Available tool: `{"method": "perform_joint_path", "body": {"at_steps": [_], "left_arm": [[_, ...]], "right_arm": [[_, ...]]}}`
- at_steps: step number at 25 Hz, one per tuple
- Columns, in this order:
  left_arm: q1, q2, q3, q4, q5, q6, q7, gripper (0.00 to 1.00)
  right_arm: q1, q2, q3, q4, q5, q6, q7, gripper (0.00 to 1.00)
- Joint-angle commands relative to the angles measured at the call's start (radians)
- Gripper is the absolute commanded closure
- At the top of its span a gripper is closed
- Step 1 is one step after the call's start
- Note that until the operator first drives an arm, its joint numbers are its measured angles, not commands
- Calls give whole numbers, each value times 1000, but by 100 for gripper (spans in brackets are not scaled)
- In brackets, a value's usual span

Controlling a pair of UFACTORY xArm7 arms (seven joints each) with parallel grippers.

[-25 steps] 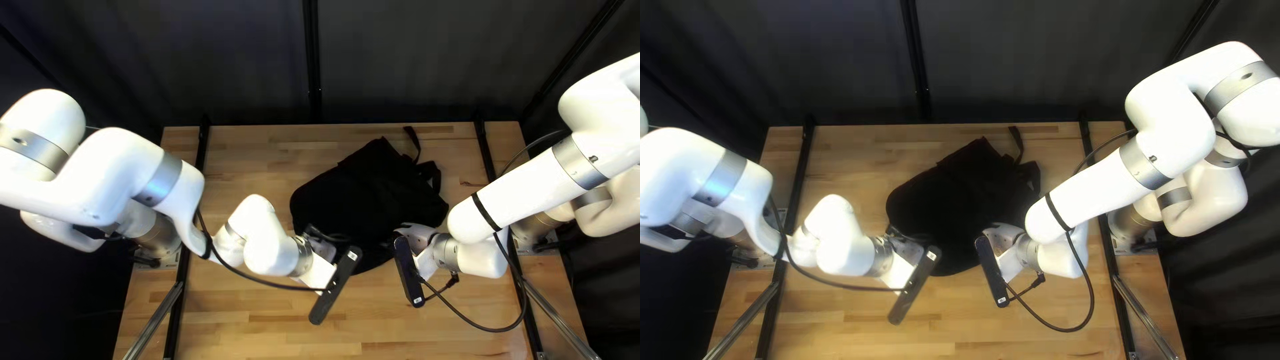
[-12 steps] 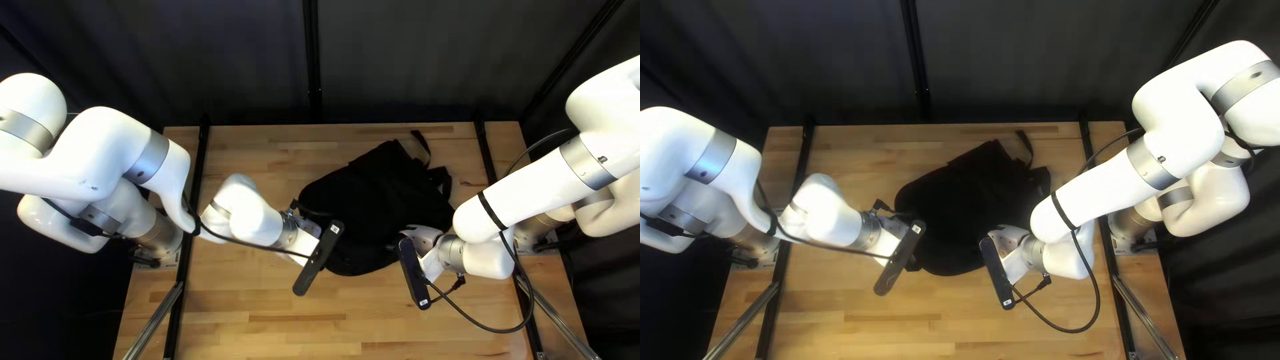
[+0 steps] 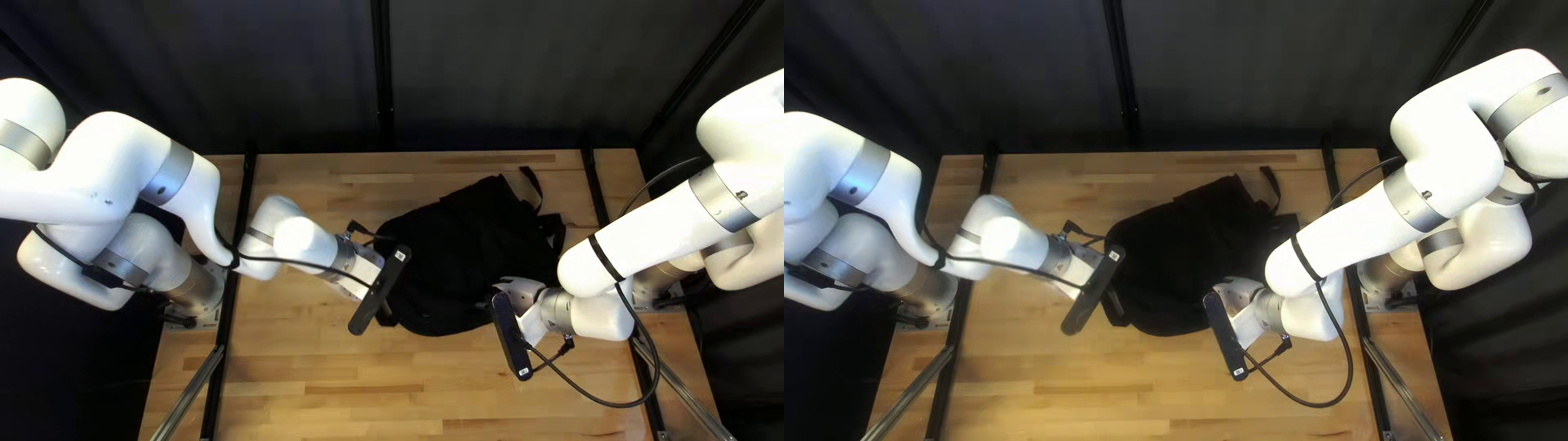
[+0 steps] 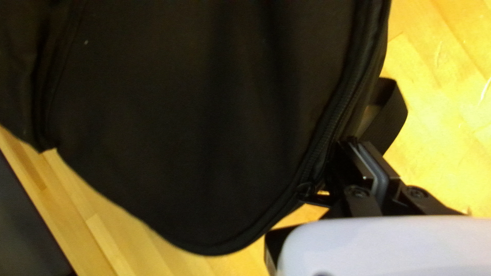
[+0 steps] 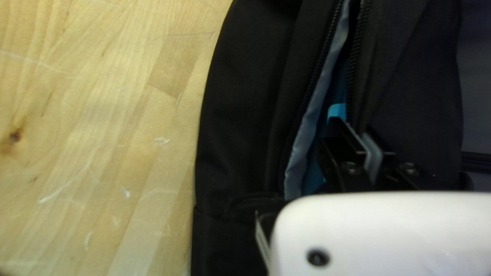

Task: Remove a lunch box from a kids backpack

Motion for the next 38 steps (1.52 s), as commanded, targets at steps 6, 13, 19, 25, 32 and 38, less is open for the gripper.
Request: {"method": "perform_joint_path", "body": {"at_steps": [6, 13, 19, 25, 32, 38], "left_arm": [[-15, 17, -55, -3, 6, 43, -77, 100], [-67, 4, -129, 30, -17, 94, -160, 100], [-119, -80, -176, 104, -46, 91, -202, 100], [-166, -189, -217, 227, -82, 96, -186, 100], [-168, -213, -217, 260, -15, 88, -201, 100], [-172, -226, -207, 274, 136, 88, -306, 100]], "right_arm": [[102, -74, 41, 57, 519, 189, -342, 0], [130, -119, 33, -34, 657, 226, -404, 0], [126, -165, 12, -117, 689, 221, -415, 0], [167, -160, 48, -52, 776, 324, -419, 0], [205, 73, 142, 160, 653, 440, -141, 0], [265, 218, 169, 285, 528, 530, 21, 0]]}}
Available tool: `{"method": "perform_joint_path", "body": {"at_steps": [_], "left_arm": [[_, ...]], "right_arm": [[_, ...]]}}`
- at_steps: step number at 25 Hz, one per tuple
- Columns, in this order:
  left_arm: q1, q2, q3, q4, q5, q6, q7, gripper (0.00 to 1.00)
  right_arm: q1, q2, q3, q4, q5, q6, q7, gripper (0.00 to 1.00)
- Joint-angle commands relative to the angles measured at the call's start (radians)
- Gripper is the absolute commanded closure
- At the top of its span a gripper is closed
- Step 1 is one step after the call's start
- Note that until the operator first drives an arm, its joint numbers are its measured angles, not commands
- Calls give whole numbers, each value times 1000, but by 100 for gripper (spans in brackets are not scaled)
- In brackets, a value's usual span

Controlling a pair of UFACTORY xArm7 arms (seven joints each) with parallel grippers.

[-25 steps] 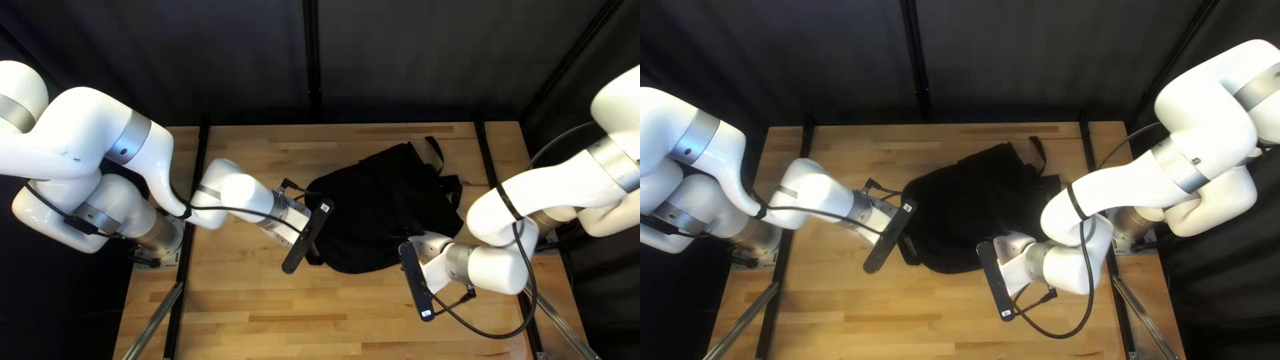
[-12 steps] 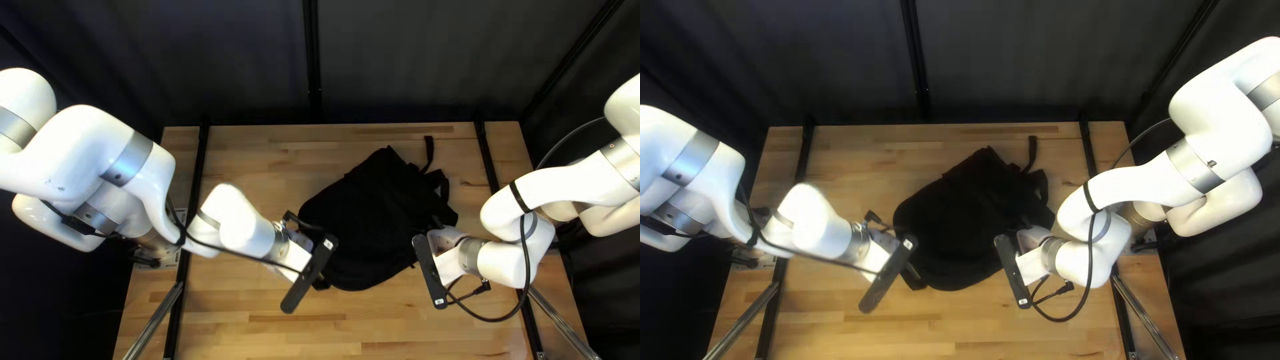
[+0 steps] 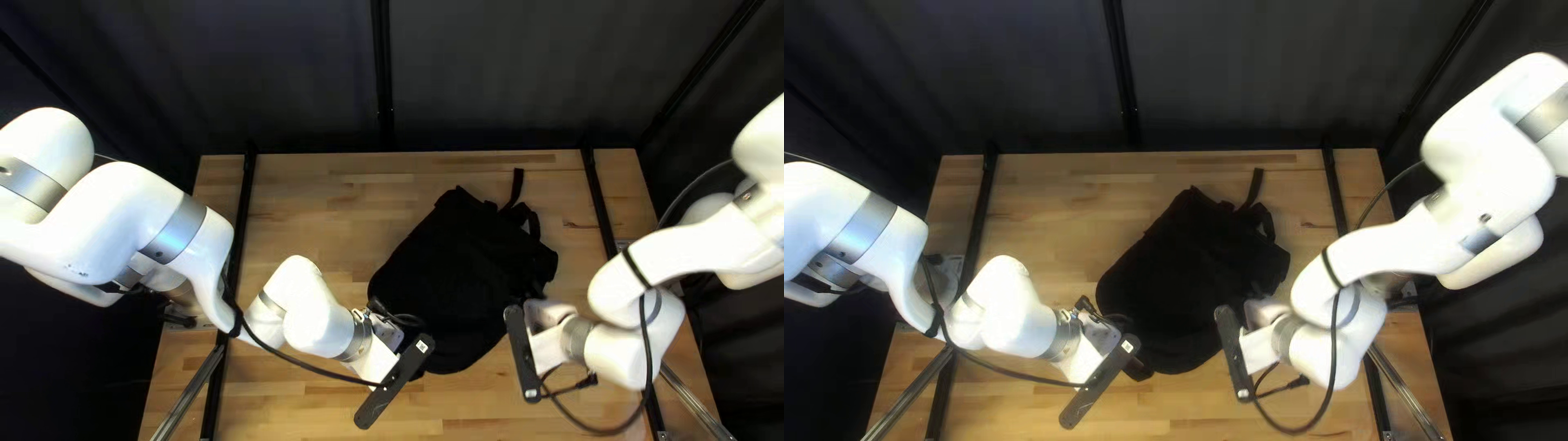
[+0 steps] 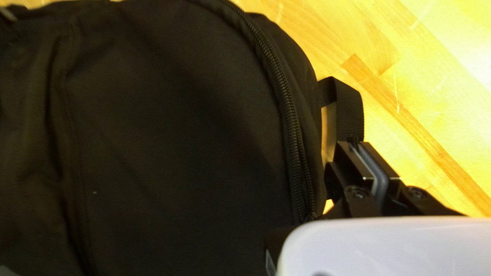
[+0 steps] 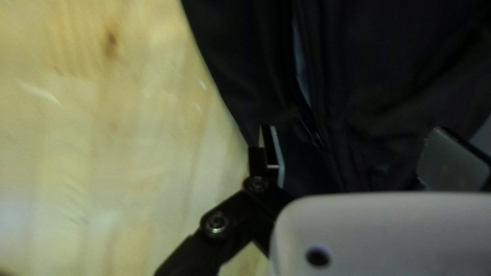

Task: Remove a lunch box from a kids backpack

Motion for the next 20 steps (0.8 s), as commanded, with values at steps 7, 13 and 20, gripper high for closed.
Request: {"method": "perform_joint_path", "body": {"at_steps": [7, 13, 20], "left_arm": [[-3, -24, 19, 13, 192, -8, -147, 100], [-7, -22, 20, 5, 228, -9, -184, 100], [-9, -25, 19, 4, 238, -10, -196, 100]], "right_arm": [[49, 213, -19, 162, -246, 44, 175, 0], [51, 271, -40, 217, -322, 37, 207, 0], [14, 306, -79, 255, -408, -23, 182, 0]]}}
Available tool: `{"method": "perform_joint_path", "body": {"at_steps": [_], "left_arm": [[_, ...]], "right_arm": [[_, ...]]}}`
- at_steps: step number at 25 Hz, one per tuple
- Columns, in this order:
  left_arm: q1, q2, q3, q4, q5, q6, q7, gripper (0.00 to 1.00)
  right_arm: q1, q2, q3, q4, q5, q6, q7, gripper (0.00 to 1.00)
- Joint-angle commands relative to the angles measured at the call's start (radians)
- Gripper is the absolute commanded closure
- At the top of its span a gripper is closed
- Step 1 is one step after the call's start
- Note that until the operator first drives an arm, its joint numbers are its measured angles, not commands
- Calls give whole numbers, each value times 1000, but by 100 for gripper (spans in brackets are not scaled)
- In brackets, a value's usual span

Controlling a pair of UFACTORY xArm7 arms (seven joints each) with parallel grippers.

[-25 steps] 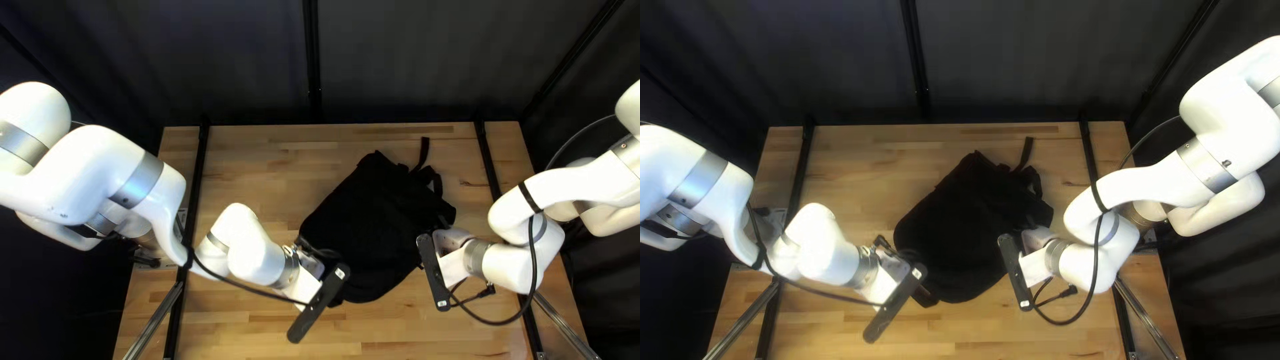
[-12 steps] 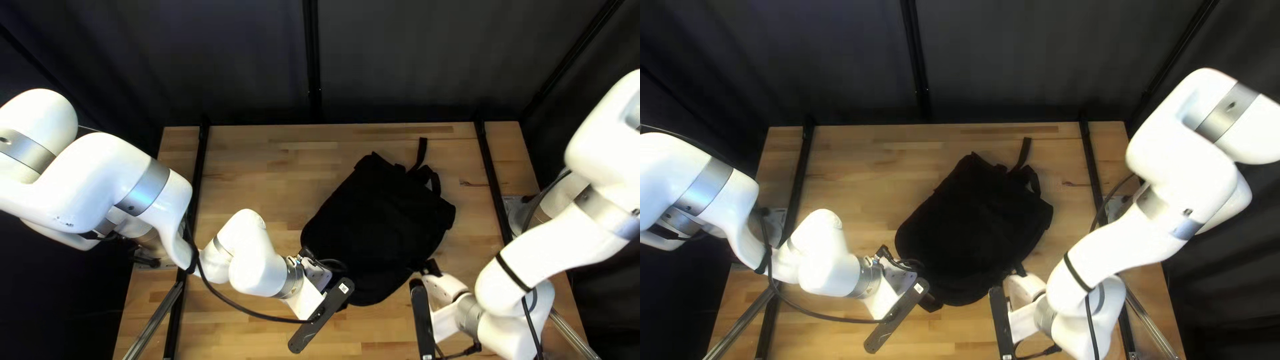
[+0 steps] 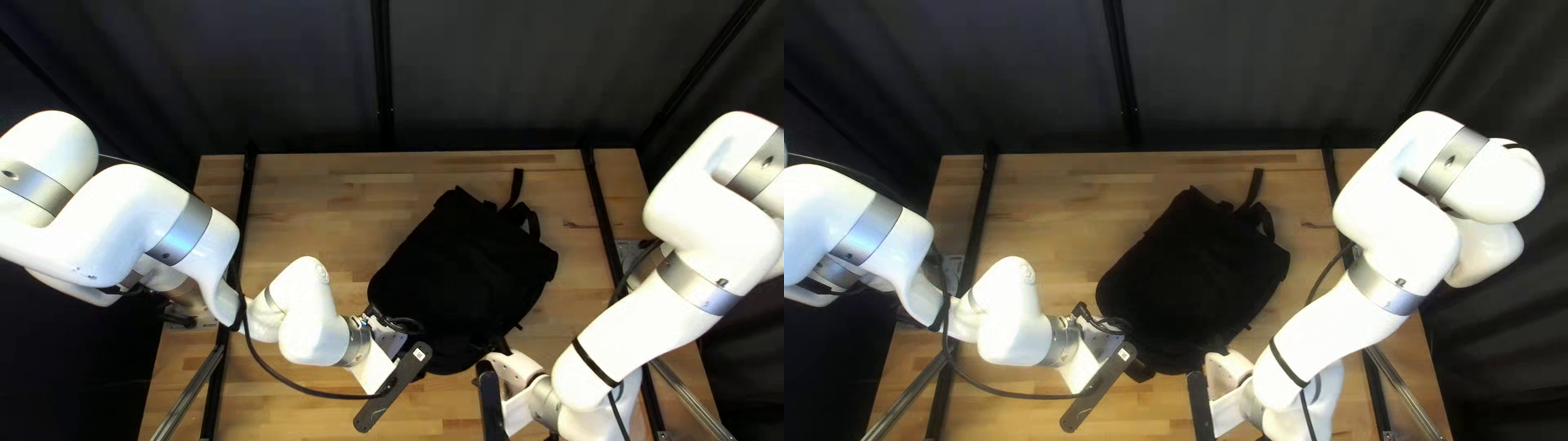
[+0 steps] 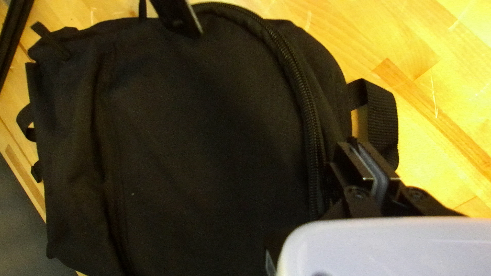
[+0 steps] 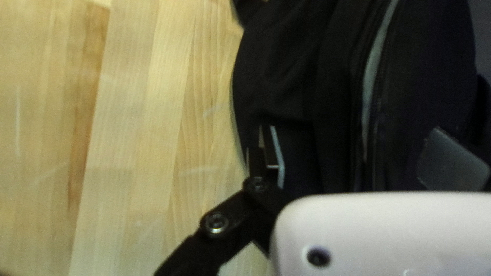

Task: Remove a lunch box from a kids backpack

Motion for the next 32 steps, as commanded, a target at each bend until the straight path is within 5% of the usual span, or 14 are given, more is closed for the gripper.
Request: {"method": "perform_joint_path", "body": {"at_steps": [1, 3, 4, 24, 32], "left_arm": [[-1, -2, 0, 0, 2, -1, -1, 100], [-2, -2, -1, 0, 6, 0, -4, 100], [-2, -2, -1, 0, 5, 0, -3, 100], [67, 201, 105, -195, -27, -22, 130, 100], [164, 162, 151, -244, 124, -184, 53, 100]], "right_arm": [[-22, 20, -22, 19, -45, -37, -14, 2], [-40, 31, -36, 20, -68, -64, -21, 19], [-47, 36, -41, 22, -75, -76, -29, 100], [-57, -63, -2, -56, -1, -133, -107, 100], [-73, -85, -5, -73, -12, -183, -120, 100]]}}
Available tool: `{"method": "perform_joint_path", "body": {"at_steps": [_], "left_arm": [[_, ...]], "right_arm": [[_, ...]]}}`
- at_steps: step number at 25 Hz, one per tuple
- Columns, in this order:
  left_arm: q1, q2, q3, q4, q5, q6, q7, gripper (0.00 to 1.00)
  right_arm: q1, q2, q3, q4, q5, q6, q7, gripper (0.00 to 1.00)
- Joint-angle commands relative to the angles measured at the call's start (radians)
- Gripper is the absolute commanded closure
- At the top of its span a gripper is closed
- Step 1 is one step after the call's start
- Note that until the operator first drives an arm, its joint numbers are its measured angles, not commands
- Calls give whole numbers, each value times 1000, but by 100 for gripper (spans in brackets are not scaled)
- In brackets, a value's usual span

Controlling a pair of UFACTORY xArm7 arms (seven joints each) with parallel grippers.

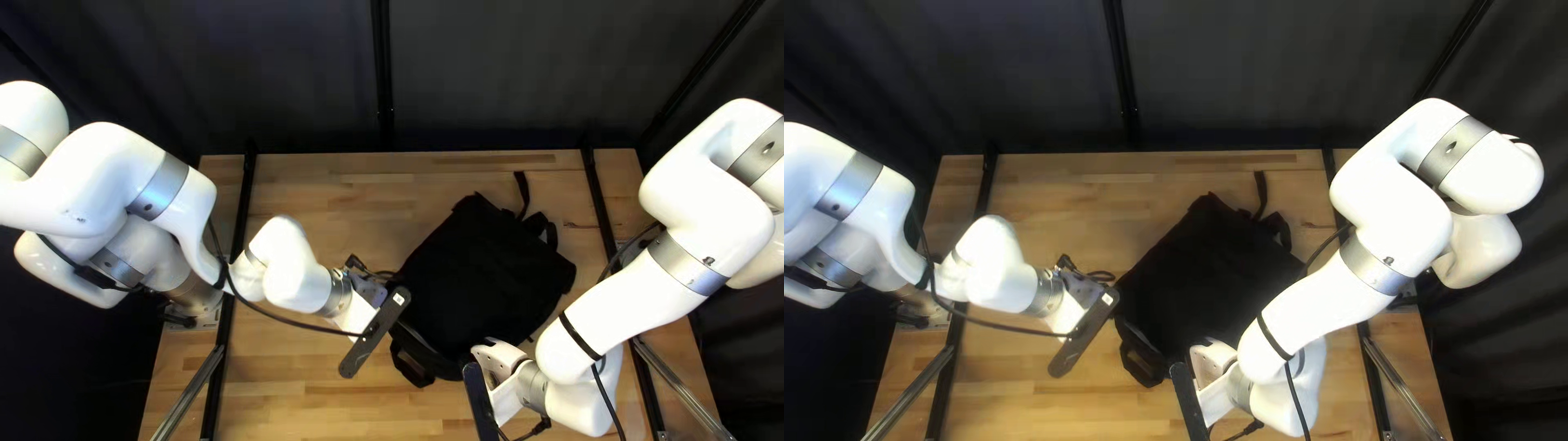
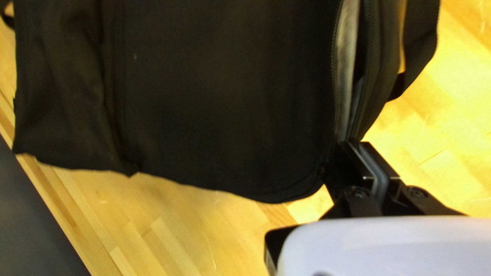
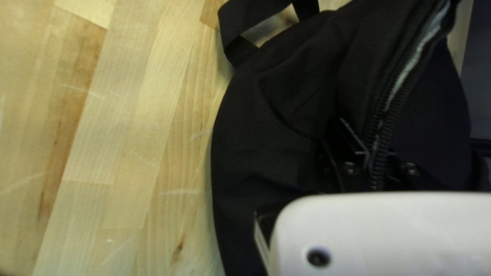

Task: Remove a lunch box from a kids backpack

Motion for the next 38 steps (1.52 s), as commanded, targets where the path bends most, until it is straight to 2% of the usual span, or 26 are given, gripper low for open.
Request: {"method": "perform_joint_path", "body": {"at_steps": [1, 6, 11, 17, 23, 27, 33, 34, 35, 36, 37, 38], "left_arm": [[51, -33, 29, -18, 72, -90, -36, 100], [70, -36, 78, -34, 49, -139, 28, 100], [39, -18, 87, -32, -17, -113, 79, 100], [-8, 17, 78, -31, -85, -51, 116, 100], [-15, 21, 52, -37, -75, -36, 80, 100], [-18, 11, 35, -32, -62, -37, 51, 100], [-52, 2, 16, -4, -98, -11, 61, 100], [-56, 0, 17, 0, -105, -10, 67, 100], [-65, -9, 17, 12, -122, -8, 82, 100], [-70, -17, 18, 20, -134, -9, 93, 100], [-73, -23, 18, 26, -140, -11, 99, 100], [-79, -35, 18, 36, -152, -15, 110, 100]], "right_arm": [[-5, -10, -1, -15, -11, -21, 4, 100], [-11, -17, -5, -37, -35, -52, 19, 100], [-32, -53, -10, -75, -27, -100, -6, 100], [-73, -158, -18, -175, 63, -208, -142, 100], [-99, -264, -42, -279, 179, -293, -298, 100], [-97, -302, -46, -321, 228, -306, -351, 100], [-73, -409, -59, -410, 354, -298, -461, 100], [-71, -417, -62, -416, 365, -299, -472, 97], [-68, -440, -74, -438, 391, -304, -503, 37], [-66, -454, -82, -450, 408, -304, -521, 21], [-61, -477, -93, -469, 436, -300, -547, 0], [-58, -491, -100, -480, 454, -293, -562, 0]]}}
